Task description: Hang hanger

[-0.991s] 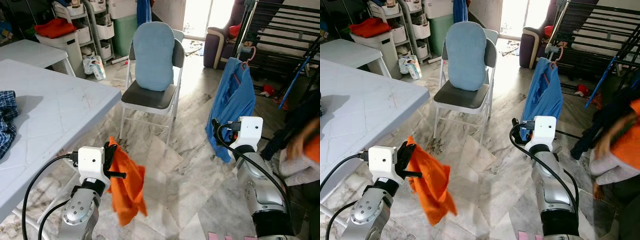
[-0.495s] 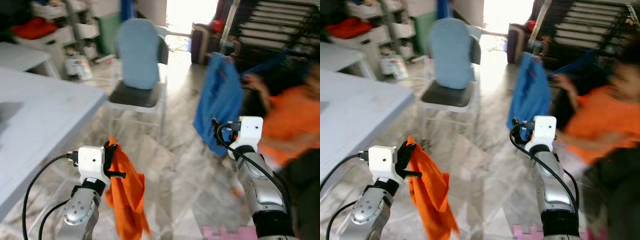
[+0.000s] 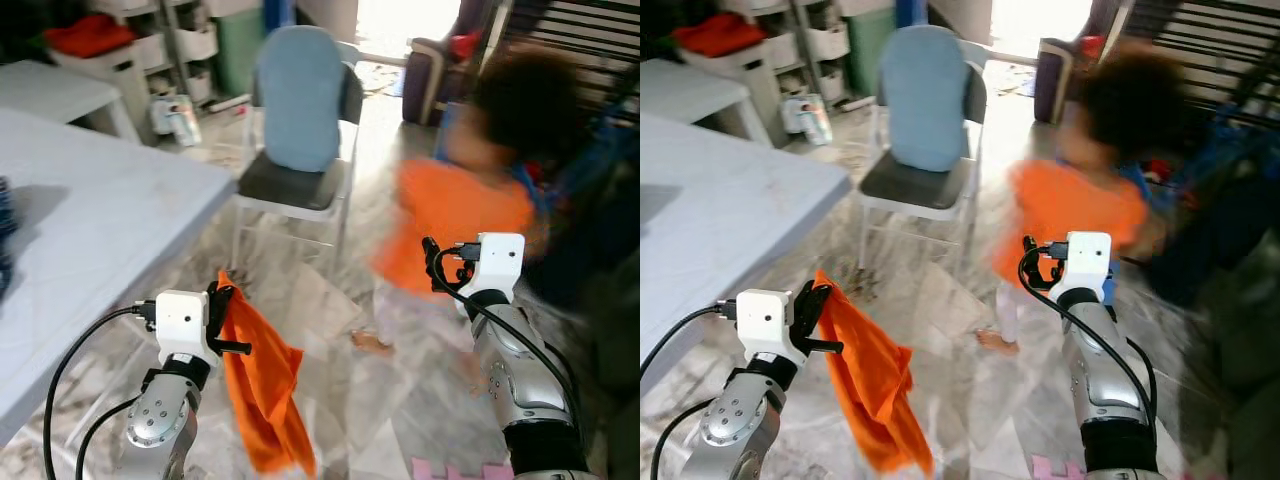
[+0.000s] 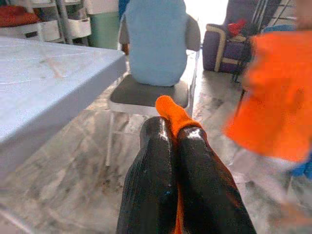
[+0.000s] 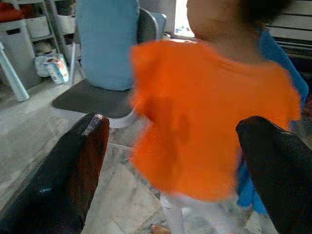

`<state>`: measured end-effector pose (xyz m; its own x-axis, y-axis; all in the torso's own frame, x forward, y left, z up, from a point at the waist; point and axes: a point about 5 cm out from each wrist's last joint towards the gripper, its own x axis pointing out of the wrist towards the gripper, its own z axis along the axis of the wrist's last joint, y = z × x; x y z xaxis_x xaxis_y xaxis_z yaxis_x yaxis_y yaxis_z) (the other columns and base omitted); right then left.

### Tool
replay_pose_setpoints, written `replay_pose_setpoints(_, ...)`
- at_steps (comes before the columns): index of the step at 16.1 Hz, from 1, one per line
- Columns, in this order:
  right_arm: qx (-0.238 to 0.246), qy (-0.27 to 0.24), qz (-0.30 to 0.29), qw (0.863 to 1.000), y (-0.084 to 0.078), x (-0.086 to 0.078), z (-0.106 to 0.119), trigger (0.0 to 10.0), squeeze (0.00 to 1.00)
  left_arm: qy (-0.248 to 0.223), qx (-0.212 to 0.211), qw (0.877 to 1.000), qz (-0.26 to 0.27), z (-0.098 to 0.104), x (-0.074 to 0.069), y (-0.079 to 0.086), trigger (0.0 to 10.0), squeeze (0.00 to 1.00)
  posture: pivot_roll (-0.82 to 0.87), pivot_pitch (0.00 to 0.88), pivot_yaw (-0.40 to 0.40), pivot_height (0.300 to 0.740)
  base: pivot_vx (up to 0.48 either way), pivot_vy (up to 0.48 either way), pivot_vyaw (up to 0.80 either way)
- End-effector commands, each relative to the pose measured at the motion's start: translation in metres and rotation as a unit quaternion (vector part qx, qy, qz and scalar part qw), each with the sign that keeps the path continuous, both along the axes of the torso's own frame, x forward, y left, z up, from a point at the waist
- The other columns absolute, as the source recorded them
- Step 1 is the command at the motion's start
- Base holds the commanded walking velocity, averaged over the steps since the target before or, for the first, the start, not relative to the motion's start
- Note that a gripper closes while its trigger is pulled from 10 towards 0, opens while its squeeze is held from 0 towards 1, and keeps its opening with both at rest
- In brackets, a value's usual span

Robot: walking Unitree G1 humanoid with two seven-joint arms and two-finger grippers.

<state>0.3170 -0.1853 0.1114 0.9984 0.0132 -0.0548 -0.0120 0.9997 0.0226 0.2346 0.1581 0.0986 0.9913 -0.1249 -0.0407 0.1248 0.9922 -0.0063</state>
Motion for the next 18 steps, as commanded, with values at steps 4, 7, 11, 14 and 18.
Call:
replay_pose_setpoints(4, -0.002, -0.006, 0.002, 1.000, 0.001, 0.003, 0.005, 10.0, 0.00, -0.006, 0.014, 1.000, 0.001, 0.002, 0.002, 0.001, 10.0, 0.00, -0.05, 0.000, -0.020, 0.740, 0.000, 0.000, 0.00)
replay_pose_setpoints(7, 0.007, -0.007, -0.001, 1.000, 0.003, 0.002, 0.003, 10.0, 0.00, -0.004, 0.036, 0.999, 0.018, 0.000, 0.000, 0.011, 10.0, 0.00, -0.04, 0.000, -0.011, 0.740, 0.000, 0.000, 0.00)
replay_pose_setpoints(11, 0.015, 0.011, 0.000, 1.000, 0.006, -0.004, -0.006, 10.0, 0.00, 0.002, 0.056, 0.998, 0.039, -0.003, -0.004, 0.026, 10.0, 0.00, -0.02, 0.000, -0.002, 0.740, 0.000, 0.000, 0.00)
replay_pose_setpoints(14, 0.037, 0.029, 0.006, 0.999, 0.009, -0.010, -0.015, 10.0, 0.00, 0.015, 0.075, 0.996, 0.054, -0.009, -0.013, 0.041, 10.0, 0.00, 0.01, 0.000, 0.011, 0.740, 0.000, 0.000, 0.00)
replay_pose_setpoints(18, 0.041, 0.032, -0.001, 0.999, 0.010, -0.012, -0.018, 10.0, 0.00, 0.021, 0.080, 0.995, 0.056, -0.014, -0.017, 0.044, 10.0, 0.00, 0.01, 0.000, 0.019, 0.740, 0.000, 0.000, 0.00)
